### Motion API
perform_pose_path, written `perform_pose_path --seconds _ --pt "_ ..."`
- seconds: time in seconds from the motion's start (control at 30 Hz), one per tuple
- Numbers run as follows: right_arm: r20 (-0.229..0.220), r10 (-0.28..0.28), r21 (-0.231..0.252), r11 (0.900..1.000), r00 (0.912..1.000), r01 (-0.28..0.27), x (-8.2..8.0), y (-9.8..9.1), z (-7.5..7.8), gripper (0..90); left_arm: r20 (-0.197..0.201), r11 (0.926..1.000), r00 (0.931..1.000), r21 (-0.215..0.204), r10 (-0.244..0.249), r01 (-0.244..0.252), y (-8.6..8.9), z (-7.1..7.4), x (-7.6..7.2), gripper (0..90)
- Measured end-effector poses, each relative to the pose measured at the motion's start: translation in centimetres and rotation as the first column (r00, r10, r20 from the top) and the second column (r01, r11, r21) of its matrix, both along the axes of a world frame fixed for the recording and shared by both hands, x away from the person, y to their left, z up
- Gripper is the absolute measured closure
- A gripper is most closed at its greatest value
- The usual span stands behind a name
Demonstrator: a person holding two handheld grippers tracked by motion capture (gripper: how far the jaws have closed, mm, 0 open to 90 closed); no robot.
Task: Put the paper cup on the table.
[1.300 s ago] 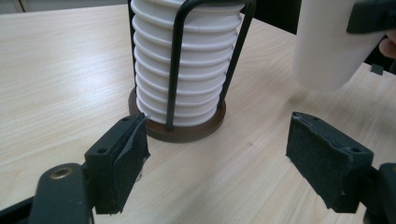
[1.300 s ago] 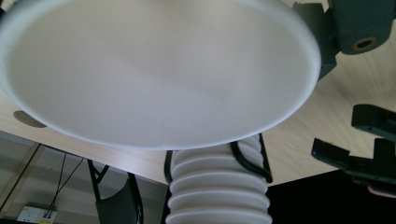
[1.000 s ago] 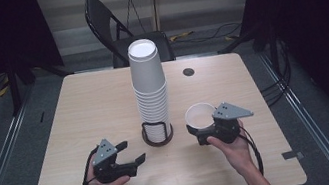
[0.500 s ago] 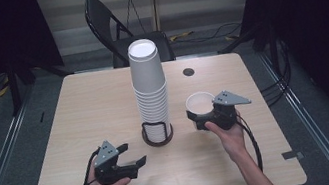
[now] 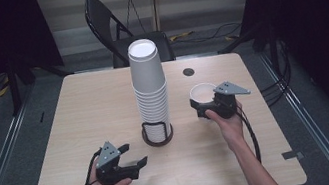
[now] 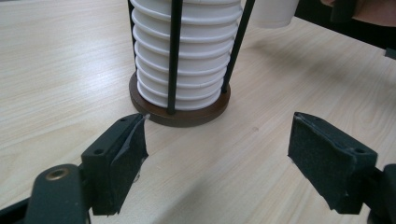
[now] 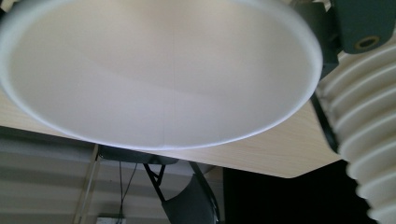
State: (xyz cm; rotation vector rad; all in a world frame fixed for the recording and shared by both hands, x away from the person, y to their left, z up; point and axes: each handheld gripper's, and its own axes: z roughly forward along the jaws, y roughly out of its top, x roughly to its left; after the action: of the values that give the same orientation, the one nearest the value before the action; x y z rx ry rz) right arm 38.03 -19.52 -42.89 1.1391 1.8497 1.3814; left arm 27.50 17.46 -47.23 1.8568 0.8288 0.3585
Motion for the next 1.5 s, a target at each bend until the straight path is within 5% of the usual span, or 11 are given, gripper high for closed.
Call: perform_pose_path --seconds 0.8,1.5 --pt "-0.053 -0.084 0.024 0.996 0.995 0.086 4.4 1.0 -3.3 9.4 -0.015 0.9998 0.9999 -0.019 -0.003 0.002 0.3 -0.3 0.2 21.0" --pt "-0.079 -0.042 0.024 0.9987 0.996 0.044 3.1 0.6 -3.7 8.8 -0.026 0.9994 0.9997 -0.035 0.002 -0.003 0.4 -0.3 0.3 21.0"
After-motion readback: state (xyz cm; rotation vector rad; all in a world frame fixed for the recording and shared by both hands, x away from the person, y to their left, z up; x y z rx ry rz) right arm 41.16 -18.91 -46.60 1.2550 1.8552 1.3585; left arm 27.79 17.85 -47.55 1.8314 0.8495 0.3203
